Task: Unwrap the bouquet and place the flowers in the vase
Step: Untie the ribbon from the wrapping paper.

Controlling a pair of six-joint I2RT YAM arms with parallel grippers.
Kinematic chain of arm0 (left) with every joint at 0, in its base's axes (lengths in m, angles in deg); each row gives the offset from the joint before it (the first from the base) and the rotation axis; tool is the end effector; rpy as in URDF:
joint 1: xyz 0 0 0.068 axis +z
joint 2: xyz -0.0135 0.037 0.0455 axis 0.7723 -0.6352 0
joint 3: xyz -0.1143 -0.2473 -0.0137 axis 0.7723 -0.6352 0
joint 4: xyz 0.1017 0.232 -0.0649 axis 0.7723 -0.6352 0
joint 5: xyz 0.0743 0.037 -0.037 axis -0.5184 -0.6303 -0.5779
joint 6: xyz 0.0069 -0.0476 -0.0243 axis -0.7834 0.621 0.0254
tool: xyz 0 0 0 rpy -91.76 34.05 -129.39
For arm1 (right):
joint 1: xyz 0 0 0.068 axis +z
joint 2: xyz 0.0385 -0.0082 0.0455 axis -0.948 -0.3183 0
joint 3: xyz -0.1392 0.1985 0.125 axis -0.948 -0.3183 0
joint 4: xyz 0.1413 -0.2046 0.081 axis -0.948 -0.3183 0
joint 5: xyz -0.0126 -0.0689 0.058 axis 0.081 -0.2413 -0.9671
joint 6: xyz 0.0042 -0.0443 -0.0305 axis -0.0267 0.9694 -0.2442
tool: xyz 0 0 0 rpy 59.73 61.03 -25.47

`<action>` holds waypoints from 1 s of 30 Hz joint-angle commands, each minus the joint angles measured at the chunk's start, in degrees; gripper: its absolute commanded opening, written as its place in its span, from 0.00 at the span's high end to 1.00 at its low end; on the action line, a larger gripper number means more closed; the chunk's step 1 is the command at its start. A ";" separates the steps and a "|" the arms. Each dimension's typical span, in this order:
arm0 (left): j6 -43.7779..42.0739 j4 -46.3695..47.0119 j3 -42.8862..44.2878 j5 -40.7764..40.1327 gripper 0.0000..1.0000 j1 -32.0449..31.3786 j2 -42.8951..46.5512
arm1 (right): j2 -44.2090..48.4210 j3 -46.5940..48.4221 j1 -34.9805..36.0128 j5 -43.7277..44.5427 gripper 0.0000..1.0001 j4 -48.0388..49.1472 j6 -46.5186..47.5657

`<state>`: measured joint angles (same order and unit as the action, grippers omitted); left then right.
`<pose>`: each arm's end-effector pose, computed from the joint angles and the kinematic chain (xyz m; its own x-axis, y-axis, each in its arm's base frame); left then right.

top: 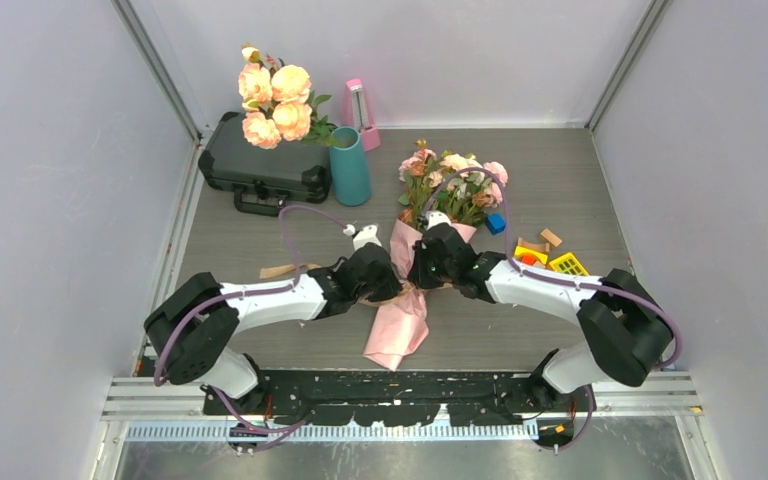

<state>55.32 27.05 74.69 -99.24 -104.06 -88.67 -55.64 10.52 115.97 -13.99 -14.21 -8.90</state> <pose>0.1855 -0.2390 0.1825 -0.8052 -0.2891 -0.5178 0.0580 0.8306 -0.5539 0.2121 0.2065 0.1868 -0.7739 -0.0565 -0.6308 -0.3351 0.8817 0.3321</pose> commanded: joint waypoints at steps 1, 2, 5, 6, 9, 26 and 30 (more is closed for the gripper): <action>-1.19 0.74 2.16 1.78 0.93 0.06 -0.54 | 5.19 1.02 0.46 0.62 1.00 2.63 -2.92; -1.32 0.74 2.28 2.20 0.93 0.06 -0.71 | 5.77 1.09 0.40 0.62 1.00 2.65 -3.29; -1.84 0.96 2.73 3.03 0.93 -0.03 -1.16 | 5.79 1.45 0.38 0.35 1.00 2.66 -3.73; -1.94 0.92 2.89 3.18 0.93 -0.03 -1.30 | 5.65 1.48 0.38 0.31 1.00 2.67 -3.86; -2.42 0.87 2.85 3.25 0.93 -0.10 -0.97 | 5.01 1.35 0.35 0.05 1.00 2.77 -4.23; -4.70 -2.77 4.88 3.50 0.86 -0.04 3.06 | 12.23 -1.85 0.47 1.98 0.80 -4.25 3.66; -4.94 -2.61 5.48 3.85 0.85 -0.10 2.28 | 10.83 -1.80 0.51 1.90 0.79 -4.73 3.82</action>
<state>51.85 24.67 77.66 -95.92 -104.08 -87.27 -44.74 9.19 116.02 -12.64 -18.49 -6.94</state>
